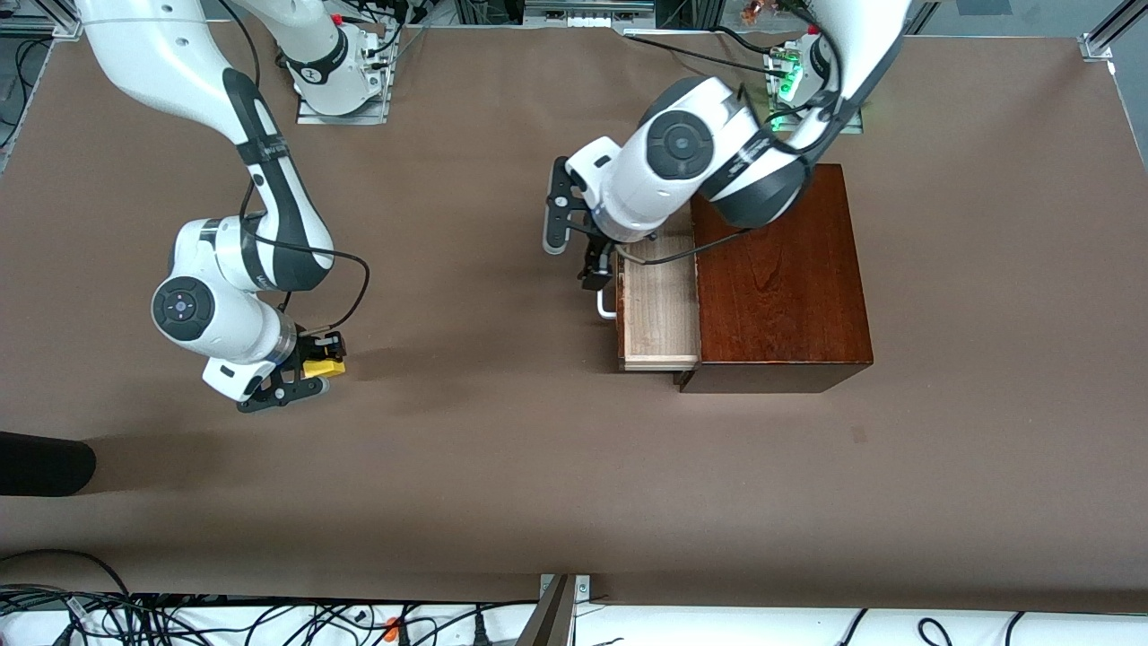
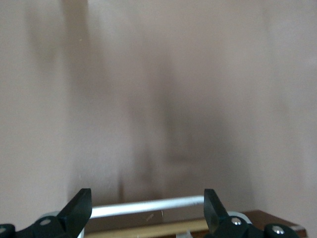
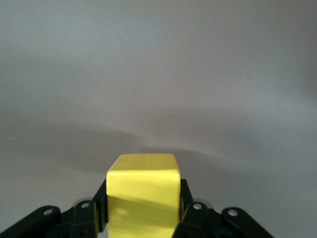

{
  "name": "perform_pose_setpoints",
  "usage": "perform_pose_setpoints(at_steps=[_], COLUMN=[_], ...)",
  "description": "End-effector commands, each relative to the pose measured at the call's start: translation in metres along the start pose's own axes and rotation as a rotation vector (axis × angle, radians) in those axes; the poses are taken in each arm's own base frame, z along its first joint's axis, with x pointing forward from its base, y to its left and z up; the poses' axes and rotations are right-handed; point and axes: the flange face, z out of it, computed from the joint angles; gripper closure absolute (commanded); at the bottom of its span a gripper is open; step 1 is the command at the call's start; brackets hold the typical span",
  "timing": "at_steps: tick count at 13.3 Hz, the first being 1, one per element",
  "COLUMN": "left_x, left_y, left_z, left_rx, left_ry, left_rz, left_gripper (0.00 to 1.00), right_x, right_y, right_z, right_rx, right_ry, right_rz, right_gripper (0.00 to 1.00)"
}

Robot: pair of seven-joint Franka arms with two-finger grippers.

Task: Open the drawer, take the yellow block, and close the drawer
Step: 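Carry the yellow cube out and set it on the table, then push the drawer shut with the left gripper while the right gripper retracts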

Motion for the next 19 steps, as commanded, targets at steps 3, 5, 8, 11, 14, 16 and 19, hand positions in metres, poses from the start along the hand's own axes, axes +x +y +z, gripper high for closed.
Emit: perform_pose_setpoints(at_steps=[3, 5, 8, 11, 14, 16, 19], left_x=[-0.007, -0.013, -0.021, -0.035, -0.056, -0.067, -0.088], left_y=[0.012, 0.011, 0.008, 0.002, -0.006, -0.011, -0.018], left_z=[0.05, 0.067, 0.073, 0.069, 0.059, 0.047, 0.034], left_rx=[0.042, 0.042, 0.052, 0.027, -0.009, -0.022, -0.047], left_ry=[-0.092, -0.134, -0.175, -0.215, -0.264, -0.289, -0.32], left_rz=[0.126, 0.158, 0.185, 0.166, 0.132, 0.115, 0.077], left_gripper=[0.0, 0.0, 0.0, 0.0, 0.0, 0.0, 0.0], right_x=[-0.026, -0.027, -0.021, -0.016, -0.015, -0.035, -0.052], right_y=[0.006, 0.009, 0.016, 0.0, -0.008, -0.011, -0.019], right_z=[0.038, 0.044, 0.019, -0.056, -0.156, -0.21, -0.266], right_rx=[0.015, 0.019, 0.023, 0.07, 0.084, 0.086, 0.091], right_ry=[0.008, -0.001, 0.037, 0.088, 0.088, 0.092, 0.041], right_rz=[0.062, 0.088, 0.108, 0.132, 0.13, 0.141, 0.127], right_gripper=[0.94, 0.68, 0.0, 0.0, 0.0, 0.0, 0.0])
